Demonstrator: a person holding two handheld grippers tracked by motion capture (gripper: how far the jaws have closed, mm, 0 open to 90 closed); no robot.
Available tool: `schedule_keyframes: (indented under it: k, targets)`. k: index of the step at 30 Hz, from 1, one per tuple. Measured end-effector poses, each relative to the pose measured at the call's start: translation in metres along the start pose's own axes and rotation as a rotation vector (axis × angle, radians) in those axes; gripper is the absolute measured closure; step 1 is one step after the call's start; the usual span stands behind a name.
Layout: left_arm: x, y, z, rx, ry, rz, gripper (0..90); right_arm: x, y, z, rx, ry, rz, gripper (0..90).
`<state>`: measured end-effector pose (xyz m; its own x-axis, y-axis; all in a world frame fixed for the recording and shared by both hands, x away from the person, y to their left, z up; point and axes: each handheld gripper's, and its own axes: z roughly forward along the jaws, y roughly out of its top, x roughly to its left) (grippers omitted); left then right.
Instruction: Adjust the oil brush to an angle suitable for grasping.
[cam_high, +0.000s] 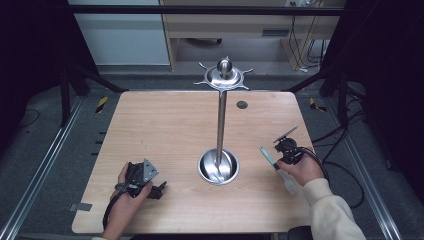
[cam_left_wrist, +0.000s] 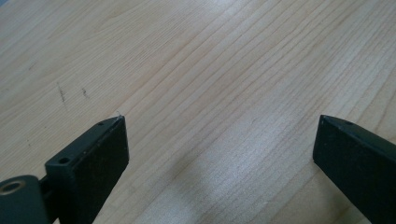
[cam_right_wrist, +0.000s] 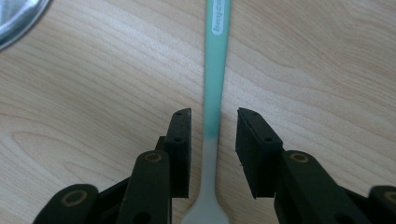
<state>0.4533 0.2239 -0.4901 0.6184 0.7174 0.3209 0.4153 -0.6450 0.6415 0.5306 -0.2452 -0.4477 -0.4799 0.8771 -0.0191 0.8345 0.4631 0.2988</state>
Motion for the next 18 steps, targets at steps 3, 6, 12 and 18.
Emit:
schedule_keyframes:
  k: [3,6,12,18]
  targets:
    - [0.0,0.0,0.0,0.005,0.0,0.005,3.1,0.001,0.0,0.003,0.02,0.001,-0.022,68.8]
    - [0.0,0.0,0.0,0.006,-0.002,0.006,3.2,0.003,0.0,0.006,0.049,-0.003,-0.031,69.7]
    - [-0.001,0.0,0.001,0.009,-0.005,0.011,3.1,0.003,0.001,0.009,0.074,-0.007,-0.036,72.4]
    - [-0.001,0.0,0.001,0.01,-0.006,0.012,3.2,0.001,0.001,0.013,0.093,0.003,-0.024,75.3]
